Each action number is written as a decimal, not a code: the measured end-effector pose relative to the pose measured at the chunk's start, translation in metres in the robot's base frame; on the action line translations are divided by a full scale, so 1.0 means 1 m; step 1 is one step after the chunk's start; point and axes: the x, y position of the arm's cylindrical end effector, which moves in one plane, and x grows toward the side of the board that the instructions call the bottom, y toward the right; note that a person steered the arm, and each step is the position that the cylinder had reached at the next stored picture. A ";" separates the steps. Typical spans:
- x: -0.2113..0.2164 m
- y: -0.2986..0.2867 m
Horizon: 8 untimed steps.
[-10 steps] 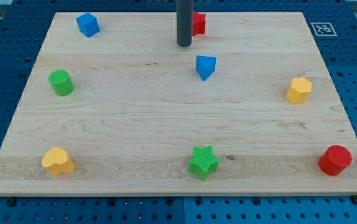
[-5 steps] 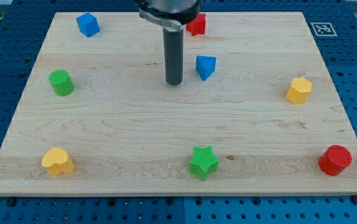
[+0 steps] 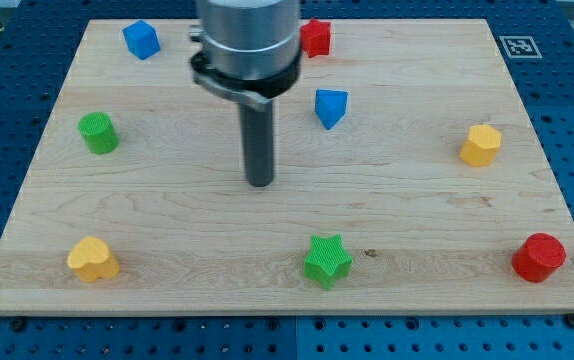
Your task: Push the green circle diagonally in between the blue blocks
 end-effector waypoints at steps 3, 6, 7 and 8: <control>0.017 -0.142; -0.026 -0.225; -0.028 -0.225; -0.028 -0.225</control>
